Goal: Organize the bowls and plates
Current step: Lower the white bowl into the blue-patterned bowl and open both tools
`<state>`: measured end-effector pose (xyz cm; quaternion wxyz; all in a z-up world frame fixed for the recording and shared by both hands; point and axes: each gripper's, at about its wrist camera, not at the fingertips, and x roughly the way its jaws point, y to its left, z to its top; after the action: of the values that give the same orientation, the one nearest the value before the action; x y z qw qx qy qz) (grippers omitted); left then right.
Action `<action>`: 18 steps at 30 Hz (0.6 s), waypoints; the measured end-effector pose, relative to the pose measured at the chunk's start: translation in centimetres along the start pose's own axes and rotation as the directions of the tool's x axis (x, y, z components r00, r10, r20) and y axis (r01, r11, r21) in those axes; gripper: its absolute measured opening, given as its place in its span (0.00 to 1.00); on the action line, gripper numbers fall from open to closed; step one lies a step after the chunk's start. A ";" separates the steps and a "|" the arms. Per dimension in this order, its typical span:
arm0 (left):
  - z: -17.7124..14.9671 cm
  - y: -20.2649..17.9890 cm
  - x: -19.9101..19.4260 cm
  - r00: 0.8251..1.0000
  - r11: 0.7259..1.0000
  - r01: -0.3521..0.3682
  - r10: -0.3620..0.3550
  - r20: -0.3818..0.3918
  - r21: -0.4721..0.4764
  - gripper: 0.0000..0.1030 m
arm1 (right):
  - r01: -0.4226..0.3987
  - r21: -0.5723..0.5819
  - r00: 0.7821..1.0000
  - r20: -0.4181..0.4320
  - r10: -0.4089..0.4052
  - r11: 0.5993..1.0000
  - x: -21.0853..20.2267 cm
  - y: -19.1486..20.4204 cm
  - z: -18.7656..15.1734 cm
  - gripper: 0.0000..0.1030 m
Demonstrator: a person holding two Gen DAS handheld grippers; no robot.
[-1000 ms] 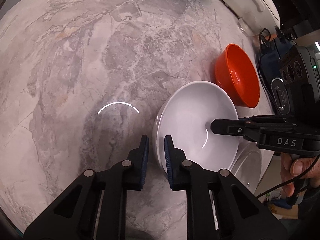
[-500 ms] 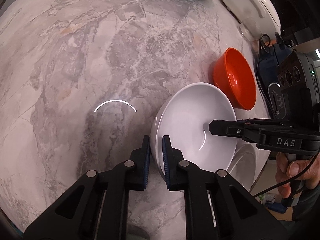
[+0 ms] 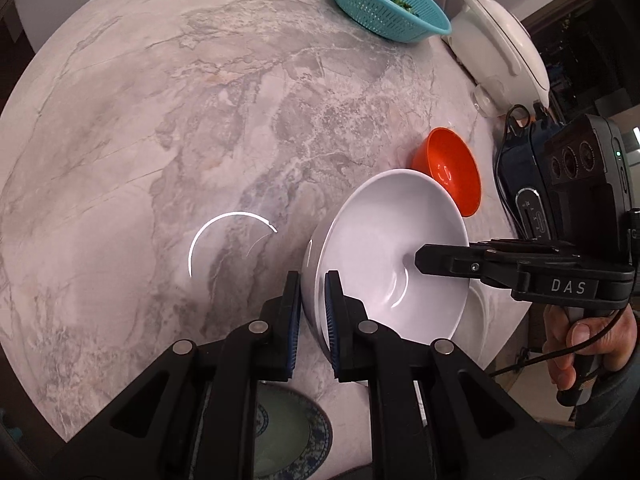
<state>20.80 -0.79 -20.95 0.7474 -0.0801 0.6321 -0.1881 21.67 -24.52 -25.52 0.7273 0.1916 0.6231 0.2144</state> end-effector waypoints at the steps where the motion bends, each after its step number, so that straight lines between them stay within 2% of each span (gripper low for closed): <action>1: -0.7 0.4 -0.9 1.000 1.000 -0.002 0.002 0.011 -0.015 0.10 | -0.008 -0.019 1.000 -0.005 0.008 1.000 0.0 0.8 -0.2 0.14; 10: -8.5 4.0 -7.0 0.995 0.984 -0.027 0.043 0.088 -0.178 0.10 | -0.058 -0.209 0.995 -0.092 0.040 0.976 1.5 8.0 -2.8 0.16; 14: -12.4 5.7 -7.4 0.994 0.966 -0.031 0.055 0.090 -0.258 0.10 | -0.068 -0.275 0.988 -0.150 0.027 0.959 3.3 9.9 -4.5 0.16; 18: -15.9 7.3 -6.1 0.995 0.945 -0.036 0.064 0.075 -0.325 0.10 | -0.065 -0.313 0.979 -0.206 -0.001 0.948 5.6 10.9 -6.3 0.16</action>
<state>5.85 10.15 -20.96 0.7546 -0.1934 0.6243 -0.0592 15.41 -12.25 -25.16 0.6774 0.0592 0.6483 0.3424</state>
